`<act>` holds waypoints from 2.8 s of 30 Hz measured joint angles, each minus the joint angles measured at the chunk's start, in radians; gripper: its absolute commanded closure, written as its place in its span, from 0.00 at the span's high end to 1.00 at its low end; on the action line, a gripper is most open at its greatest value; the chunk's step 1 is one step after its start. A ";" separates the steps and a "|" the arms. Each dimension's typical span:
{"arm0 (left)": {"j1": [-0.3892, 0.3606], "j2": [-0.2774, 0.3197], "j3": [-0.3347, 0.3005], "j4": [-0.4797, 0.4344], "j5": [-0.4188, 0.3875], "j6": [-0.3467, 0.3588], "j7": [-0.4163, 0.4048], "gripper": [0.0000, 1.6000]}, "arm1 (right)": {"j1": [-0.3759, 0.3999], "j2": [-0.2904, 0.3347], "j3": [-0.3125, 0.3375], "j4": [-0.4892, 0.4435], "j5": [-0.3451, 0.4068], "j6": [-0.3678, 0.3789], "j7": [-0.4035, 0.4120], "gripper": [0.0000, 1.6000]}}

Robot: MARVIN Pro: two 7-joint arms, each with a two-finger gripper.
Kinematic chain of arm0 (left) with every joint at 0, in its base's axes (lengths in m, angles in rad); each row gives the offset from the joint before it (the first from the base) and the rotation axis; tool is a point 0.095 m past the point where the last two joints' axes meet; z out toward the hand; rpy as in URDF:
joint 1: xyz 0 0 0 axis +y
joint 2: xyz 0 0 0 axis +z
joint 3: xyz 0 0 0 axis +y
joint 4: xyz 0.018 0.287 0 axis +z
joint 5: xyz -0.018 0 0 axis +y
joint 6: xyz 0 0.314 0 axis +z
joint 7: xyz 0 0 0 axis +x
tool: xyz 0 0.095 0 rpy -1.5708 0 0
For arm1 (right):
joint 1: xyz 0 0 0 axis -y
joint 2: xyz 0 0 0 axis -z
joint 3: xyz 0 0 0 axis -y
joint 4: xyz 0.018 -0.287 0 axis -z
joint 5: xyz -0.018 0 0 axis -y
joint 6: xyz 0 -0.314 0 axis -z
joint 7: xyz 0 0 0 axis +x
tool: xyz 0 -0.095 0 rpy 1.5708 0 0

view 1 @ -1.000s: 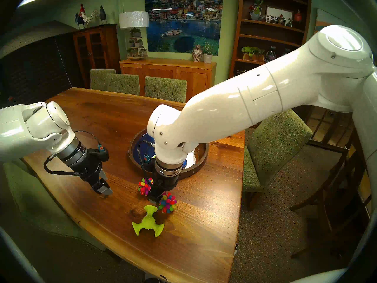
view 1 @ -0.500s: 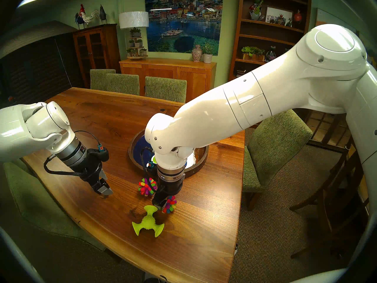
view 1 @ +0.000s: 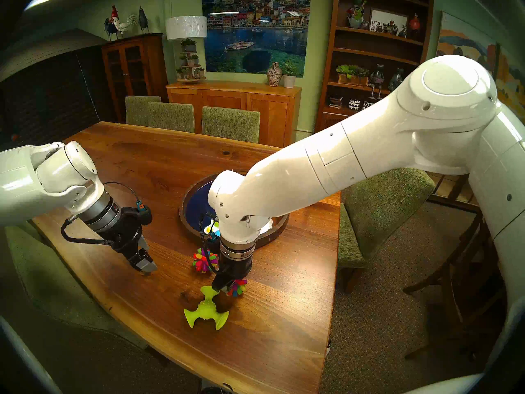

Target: Put toys in center tray

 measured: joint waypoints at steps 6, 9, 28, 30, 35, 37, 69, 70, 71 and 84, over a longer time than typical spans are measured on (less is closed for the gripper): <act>0.000 0.000 0.000 0.000 0.000 0.000 0.000 1.00 | 0.014 0.006 0.000 -0.016 -0.002 0.007 0.003 0.00; 0.000 0.000 0.000 0.000 0.000 0.000 0.000 1.00 | 0.037 0.021 0.001 -0.047 -0.002 0.021 -0.006 0.00; 0.000 0.000 0.000 0.000 0.000 -0.001 0.000 1.00 | 0.162 0.130 0.089 -0.001 -0.024 0.147 -0.044 0.00; 0.000 0.000 0.000 0.000 0.000 -0.001 0.000 1.00 | 0.163 0.124 0.091 0.037 -0.036 0.159 -0.034 0.00; 0.000 0.000 0.000 0.000 0.000 -0.001 0.000 1.00 | 0.158 0.104 0.089 0.107 -0.065 0.171 -0.018 0.00; 0.000 0.000 0.000 0.000 0.000 -0.001 0.000 1.00 | 0.152 0.097 0.085 0.136 -0.080 0.173 -0.011 0.00; 0.000 0.000 0.000 0.000 0.000 0.000 0.000 1.00 | -0.044 0.050 -0.027 0.600 -0.291 0.205 0.277 0.48; 0.000 0.000 0.000 0.000 0.000 0.000 0.000 1.00 | -0.050 0.046 -0.028 0.612 -0.301 0.207 0.291 0.61; 0.000 0.000 0.000 0.000 0.000 0.000 0.000 1.00 | -0.055 0.042 -0.030 0.624 -0.310 0.209 0.305 0.84; 0.000 0.000 0.000 0.000 0.000 0.000 0.000 1.00 | -0.065 0.015 -0.050 0.657 -0.418 0.221 0.473 1.00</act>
